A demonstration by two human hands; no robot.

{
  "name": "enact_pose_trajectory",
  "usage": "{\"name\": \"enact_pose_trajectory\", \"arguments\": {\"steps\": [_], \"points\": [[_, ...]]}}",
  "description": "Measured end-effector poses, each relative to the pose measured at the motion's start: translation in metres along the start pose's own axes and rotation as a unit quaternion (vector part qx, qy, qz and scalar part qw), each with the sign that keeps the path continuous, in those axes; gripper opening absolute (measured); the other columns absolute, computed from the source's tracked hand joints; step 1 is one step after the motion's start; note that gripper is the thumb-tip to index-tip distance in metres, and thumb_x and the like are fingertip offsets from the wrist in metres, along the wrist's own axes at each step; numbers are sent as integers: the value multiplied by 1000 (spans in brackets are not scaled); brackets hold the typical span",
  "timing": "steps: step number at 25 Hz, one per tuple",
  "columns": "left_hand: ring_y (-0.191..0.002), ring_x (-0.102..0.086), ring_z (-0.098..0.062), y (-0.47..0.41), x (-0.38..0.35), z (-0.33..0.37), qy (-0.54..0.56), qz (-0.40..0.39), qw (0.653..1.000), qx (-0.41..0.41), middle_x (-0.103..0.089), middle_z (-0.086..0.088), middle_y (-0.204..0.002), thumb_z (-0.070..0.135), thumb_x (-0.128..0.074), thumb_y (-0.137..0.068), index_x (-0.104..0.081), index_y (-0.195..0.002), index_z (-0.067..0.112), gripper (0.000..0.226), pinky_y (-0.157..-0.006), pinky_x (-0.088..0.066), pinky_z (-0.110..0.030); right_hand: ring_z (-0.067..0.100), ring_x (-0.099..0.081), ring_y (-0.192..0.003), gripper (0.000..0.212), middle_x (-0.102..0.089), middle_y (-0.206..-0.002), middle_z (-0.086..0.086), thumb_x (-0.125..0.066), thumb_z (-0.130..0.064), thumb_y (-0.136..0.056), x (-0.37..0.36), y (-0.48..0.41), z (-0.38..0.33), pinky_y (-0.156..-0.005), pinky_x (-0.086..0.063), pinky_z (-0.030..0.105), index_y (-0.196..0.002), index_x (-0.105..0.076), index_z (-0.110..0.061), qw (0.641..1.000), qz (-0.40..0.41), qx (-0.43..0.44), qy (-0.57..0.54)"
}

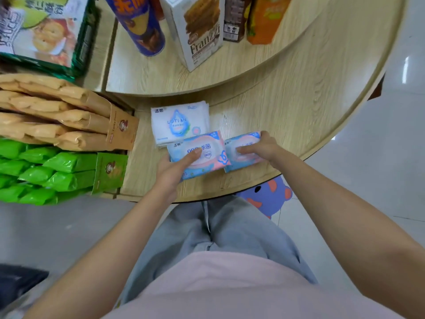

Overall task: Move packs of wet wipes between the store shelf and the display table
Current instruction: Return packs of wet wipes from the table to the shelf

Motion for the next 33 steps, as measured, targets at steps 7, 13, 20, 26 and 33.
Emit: {"name": "enact_pose_trajectory", "arguments": {"steps": [7,13,20,26,33], "points": [[-73,-72,-11,16,43,-32,-5,32,999,39,-76,1,-85,21,-82,-68,-68,-95,16,31,-62,-55,-22,22,-60,-103,109,-60,-114,6,-89,-46,-21,-13,-16,11,-90,-52,44,-114,-46,-9,998,52,-40,-21],[-75,-72,-13,16,51,-33,-2,33,999,30,-76,2,-88,21,-80,-71,-66,-97,18,29,-67,-57,-25,26,-71,-85,47,-73,-94,13,-91,-7,-48,-18,-9,3,-76,-59,38,-89,-68,0,987,-3,-25,-159],[-82,-72,-14,9,62,-4,-72,-45,996,-1,-75,-1,-97,27,-80,-64,-65,-104,16,45,-69,-55,-26,16,-70,-84,65,-72,-95,1,-92,-21,-44,-22,45,6,-67,-58,30,-100,-62,-9,985,33,51,-159],[-84,-72,-14,5,20,7,-238,-190,952,-27,-75,-1,-98,24,-81,-68,-65,-103,17,39,-71,-55,-25,21,-71,-88,56,-74,-100,5,-91,-16,-52,-41,127,99,-77,-59,39,-103,-68,-13,900,155,-12,-408],[-83,-71,-14,66,-109,-60,-404,-374,834,-43,-74,-3,-99,21,-81,-71,-67,-106,13,39,-68,-56,-25,5,-67,-56,38,-71,-86,6,-82,3,-62,-105,246,264,-48,-51,17,-96,-68,-9,721,278,-127,-622]]}}
Point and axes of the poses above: each hand's wrist, its own y-axis away from the middle knuckle, its own x-axis out of the back of the hand, z = x × y, the point moved 5 cm from there along -y, towards the middle knuckle
